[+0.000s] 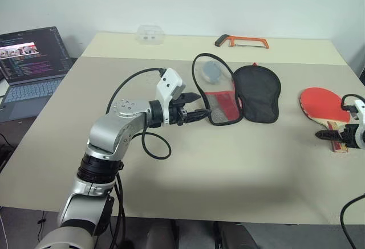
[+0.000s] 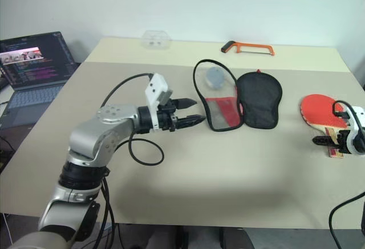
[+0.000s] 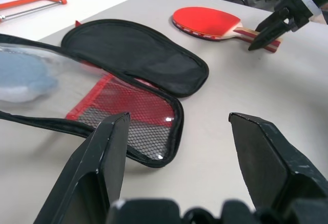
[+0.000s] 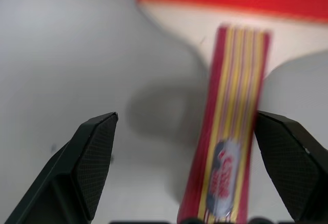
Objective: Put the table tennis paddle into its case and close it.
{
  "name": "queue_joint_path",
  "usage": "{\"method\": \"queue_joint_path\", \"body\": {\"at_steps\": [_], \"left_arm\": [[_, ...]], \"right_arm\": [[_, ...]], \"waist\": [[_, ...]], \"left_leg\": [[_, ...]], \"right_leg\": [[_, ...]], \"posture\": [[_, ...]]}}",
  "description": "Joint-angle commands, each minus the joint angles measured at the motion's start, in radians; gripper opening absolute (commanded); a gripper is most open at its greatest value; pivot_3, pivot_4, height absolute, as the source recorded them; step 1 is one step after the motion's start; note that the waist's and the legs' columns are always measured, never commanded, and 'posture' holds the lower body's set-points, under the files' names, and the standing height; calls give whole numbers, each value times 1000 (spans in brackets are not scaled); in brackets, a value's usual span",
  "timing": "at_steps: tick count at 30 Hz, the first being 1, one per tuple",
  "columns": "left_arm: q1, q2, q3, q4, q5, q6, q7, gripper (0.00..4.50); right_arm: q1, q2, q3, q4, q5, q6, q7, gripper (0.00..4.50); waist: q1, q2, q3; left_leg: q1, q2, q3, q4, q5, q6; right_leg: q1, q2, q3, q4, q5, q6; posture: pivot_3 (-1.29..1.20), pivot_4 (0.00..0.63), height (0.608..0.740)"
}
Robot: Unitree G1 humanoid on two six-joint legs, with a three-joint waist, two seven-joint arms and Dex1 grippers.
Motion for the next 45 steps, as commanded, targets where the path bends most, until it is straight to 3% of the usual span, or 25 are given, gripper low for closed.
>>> {"method": "queue_joint_path", "body": {"at_steps": [1, 6, 9, 13, 16, 19, 23, 25, 33, 40, 45], "left_arm": [[1, 27, 7, -58, -33, -7, -55, 3331], [18, 71, 19, -81, -53, -10, -107, 3331], [24, 80, 21, -99, -66, -2, -114, 3331], [33, 82, 23, -122, -76, 11, -102, 3331], [43, 81, 28, -140, -82, 26, -85, 3358], [49, 85, 31, -148, -88, 32, -77, 3358], [47, 86, 32, -146, -87, 33, -72, 3358], [46, 85, 32, -142, -86, 32, -70, 3358], [53, 84, 30, -141, -83, 29, -61, 3358], [59, 84, 39, -135, -88, 27, -59, 3358], [94, 92, 31, -107, -52, -15, -59, 3358]], "right_arm": [[43, 17, -36, -70, 40, -4, 10, 4500], [70, 60, -53, -47, 28, -38, -39, 4500], [58, 109, -89, -24, 14, -71, -128, 4500], [58, 161, -118, -33, -7, -90, -242, 4500], [74, 214, -140, -46, -2, -85, -315, 3845], [81, 241, -155, -60, 8, -85, -343, 2895], [92, 255, -148, -90, 21, -59, -336, 1582], [106, 254, -134, -121, 31, -39, -315, 1199], [107, 255, -143, -367, 97, 137, -297, 1164], [-46, 364, -240, -621, 69, 326, -512, 1163], [-159, 476, -256, -646, 10, 354, -671, 1163]], "waist": [[0, 0, 0], [-3, -1, -1], [-6, -8, -4], [-16, -15, -7], [-20, -19, -10], [-24, -20, -10], [-25, -20, -11], [-25, -20, -11], [-29, -19, -10], [-33, -14, -7], [-24, -12, -6]], "left_leg": [[0, 0, 0, 0, 0, 0], [2, 1, 0, 0, 0, 0], [5, 2, -1, 1, 0, 0], [18, 1, 0, 0, -1, 1], [19, 1, -2, 1, -1, 1], [21, 1, -2, 1, -1, 1], [21, 1, -2, 1, -1, 1], [21, 1, -2, 0, -1, 1], [17, 3, -1, -3, -1, 0], [16, 2, 1, -3, -1, 0], [13, 3, 0, -4, -1, 0]], "right_leg": [[0, 0, 0, 0, 0, 0], [2, 1, 0, 0, 0, 0], [5, 2, 0, 0, 0, -1], [21, 1, 0, -4, 1, 1], [23, 1, 0, -4, 3, 2], [24, 1, 0, -4, 4, 2], [24, 2, 1, -4, 4, 2], [24, 2, 1, -4, 4, 2], [17, 3, 2, -4, 3, 1], [14, 3, 4, -4, 3, 1], [12, 3, 3, -5, 3, 1]], "posture": [[0, 150, 740], [0, 150, 740], [0, 150, 740], [0, 150, 740], [0, 150, 740], [0, 150, 740], [0, 150, 740], [0, 150, 740], [0, 150, 740], [0, 150, 740], [0, 150, 740]]}}
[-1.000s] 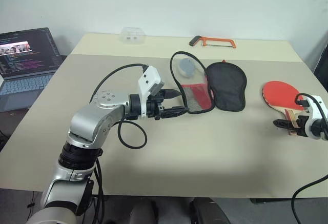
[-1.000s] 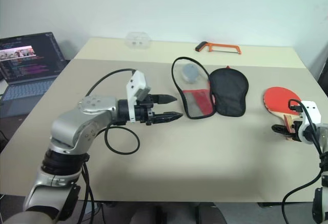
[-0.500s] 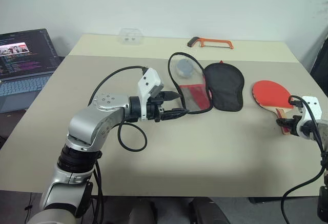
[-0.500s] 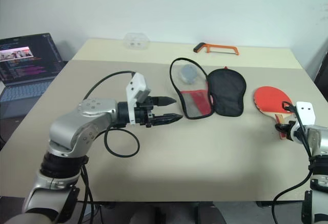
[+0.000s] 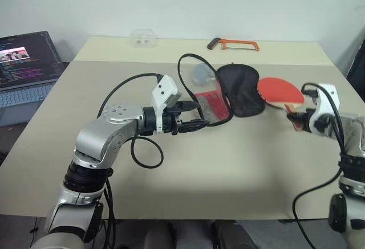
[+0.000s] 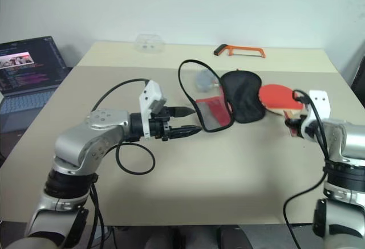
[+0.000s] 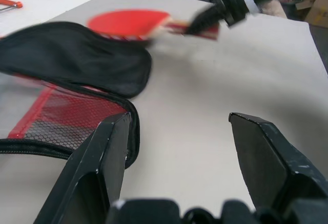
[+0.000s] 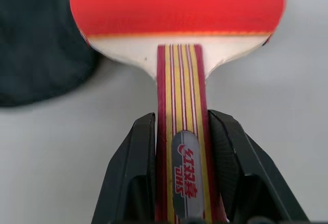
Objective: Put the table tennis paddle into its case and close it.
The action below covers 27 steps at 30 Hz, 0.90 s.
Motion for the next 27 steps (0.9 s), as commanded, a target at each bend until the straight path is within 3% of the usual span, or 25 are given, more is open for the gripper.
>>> {"method": "queue_joint_path", "body": {"at_steps": [1, 4, 7, 10, 20, 23, 27], "left_arm": [[29, 15, 8, 6, 37, -64, 7, 3358], [84, 9, -37, 43, 145, -191, 40, 3358], [143, -4, -77, 80, 233, -296, 70, 3358], [199, 0, -93, 85, 286, -345, 87, 3358], [191, -7, -57, 74, 259, -325, 72, 3358], [174, -14, -38, 70, 240, -313, 71, 3358], [167, -18, -23, 68, 232, -304, 74, 3358]], "right_arm": [[-62, 36, -39, -48, -48, 0, -108, 1163], [-85, 68, -38, -33, -74, -12, -165, 1050], [-103, 96, -54, -6, -101, -13, -223, 43], [-87, 78, -31, 33, -119, -35, -233, 14], [-102, 120, -12, 82, -82, -44, -174, 14], [-104, 131, -21, 124, -86, -69, -180, 660], [-116, 131, -14, 172, -90, -109, -182, 2005]], "waist": [[3, 0, 0], [10, 1, -1], [17, 1, -1], [21, 1, -1], [23, 2, -1], [24, 2, -1], [24, 2, -1]], "left_leg": [[-1, 0, 0, 0, 0, 0], [-8, 0, 0, 1, 0, 0], [-14, 1, 0, 1, 0, 0], [-14, 1, 1, 1, 0, 0], [-14, 0, 1, 1, 0, 1], [-14, 0, 1, 1, 0, 1], [-14, 0, 1, 1, 0, 1]], "right_leg": [[-1, 0, 0, 0, 0, 0], [-8, -1, 0, 1, 0, 0], [-13, -2, 0, 1, 0, 0], [-14, -2, 0, 1, 0, 0], [-14, -1, 0, 1, 0, 0], [-14, -1, 0, 2, 0, 0], [-14, -1, 0, 1, 0, 0]], "posture": [[0, 150, 740], [0, 150, 740], [0, 150, 740], [0, 150, 740], [0, 150, 740], [0, 150, 740], [0, 150, 740]]}}
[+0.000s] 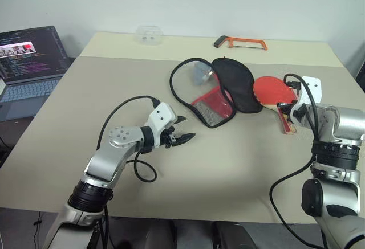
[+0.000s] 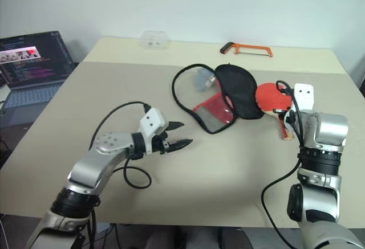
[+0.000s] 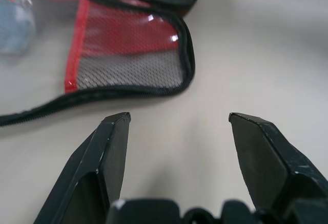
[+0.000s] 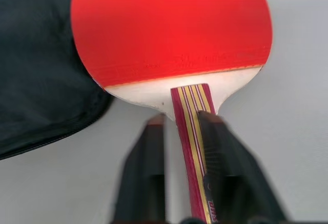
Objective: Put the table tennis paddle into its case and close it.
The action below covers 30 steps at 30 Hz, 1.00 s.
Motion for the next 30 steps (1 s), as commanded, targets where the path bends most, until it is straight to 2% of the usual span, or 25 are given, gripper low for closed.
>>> {"method": "queue_joint_path", "body": {"at_steps": [1, 7, 19, 27, 30], "left_arm": [[-16, -6, 32, -33, -16, 3, 6, 3358], [-13, -12, 45, -62, -40, 29, 5, 3358], [-1, -2, 58, -87, -48, 48, 5, 3358], [-4, 1, 66, -92, -46, 63, 4, 3358], [-4, 4, 70, -92, -44, 63, 3, 3358]], "right_arm": [[-38, -9, -8, 18, 0, -56, -6, 2426], [-56, -5, -4, 80, 1, -114, -11, 4483], [-69, -96, 74, 219, 9, -99, 99, 4483], [-64, -69, 93, 332, 1, -181, 110, 4483], [-73, -57, 88, 380, -5, -231, 97, 3913]], "waist": [[-1, 0, 0], [-1, 0, 0], [0, 0, 0], [-4, 0, 0], [-8, -2, -1]], "left_leg": [[0, 0, 0, 0, 0, 0], [0, 0, 0, 0, 0, 0], [0, 0, 0, 0, 0, 0], [0, 0, 0, 0, 0, 0], [1, 0, 0, 1, 0, 0]], "right_leg": [[0, 0, 0, 0, 0, 0], [0, 0, 0, 0, 0, 0], [0, 0, 0, 0, 0, 0], [1, 0, 0, 0, 0, 0], [1, 0, 0, 0, 0, 0]], "posture": [[0, 150, 740], [0, 150, 740], [0, 150, 740], [0, 150, 740], [0, 150, 740]]}}
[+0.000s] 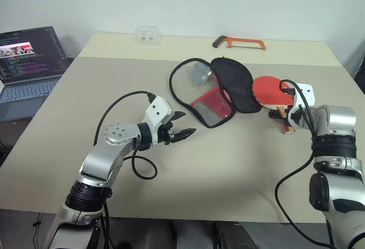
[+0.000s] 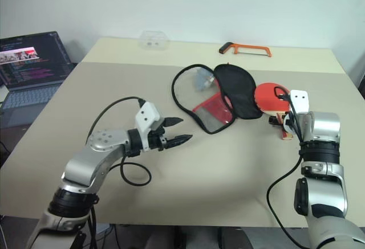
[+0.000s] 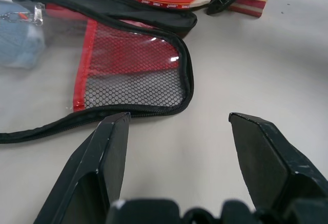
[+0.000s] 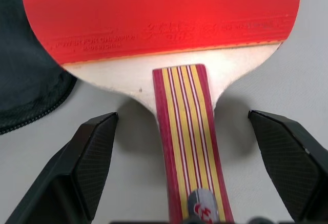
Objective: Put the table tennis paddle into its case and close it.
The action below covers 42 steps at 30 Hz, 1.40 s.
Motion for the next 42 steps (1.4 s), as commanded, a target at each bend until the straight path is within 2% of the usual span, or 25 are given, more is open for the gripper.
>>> {"method": "queue_joint_path", "body": {"at_steps": [1, 8, 9, 21, 27, 34, 42], "left_arm": [[-5, 10, 23, -40, -11, -2, 3, 3358], [-11, 11, 28, -39, -11, 1, 7, 3358], [-12, 12, 30, -38, -12, 1, 6, 3358], [-23, 48, 73, -11, -35, -10, -18, 3358], [-28, 42, 65, -10, -33, -9, -20, 3358], [-24, 33, 57, -28, -35, -1, -20, 3358], [-3, 33, 62, -64, -39, 15, -7, 3358]], "right_arm": [[-16, 16, -5, 57, -1, -67, -11, 3526], [-52, 36, -25, 114, -5, -142, -47, 1179], [-57, 37, -26, 111, -6, -145, -52, 1050], [-141, -11, -46, -58, -15, -79, -144, 1052], [-221, 40, -18, -95, 6, -82, -128, 1052], [-294, 122, 78, 68, -13, -208, -36, 1052], [-332, 151, 163, 283, -42, -364, 60, 1052]], "waist": [[-5, -1, -1], [-23, -1, -1], [-22, -1, -1], [-19, 4, 2], [-20, 4, 2], [-22, 4, 2], [-16, 4, 2]], "left_leg": [[0, 0, 0, 0, 0, 0], [1, 0, 0, 0, 0, 0], [1, 0, 0, 0, 0, 0], [-1, 1, 0, -1, 0, 0], [-1, 1, 0, -1, 0, 0], [-1, 1, 0, -1, 0, 0], [-3, 1, 0, -1, 0, 0]], "right_leg": [[0, 0, 0, 0, 0, 0], [1, 0, 0, 1, 0, 0], [1, 0, 0, 1, 0, 0], [-2, -1, 1, 0, 0, 0], [-2, 0, 0, 0, 0, 0], [-2, 0, 0, 0, 0, 0], [-3, -1, -1, 0, 0, 0]], "posture": [[0, 150, 740], [0, 150, 740], [0, 150, 740], [0, 150, 740], [0, 150, 740], [0, 150, 740], [0, 150, 740]]}}
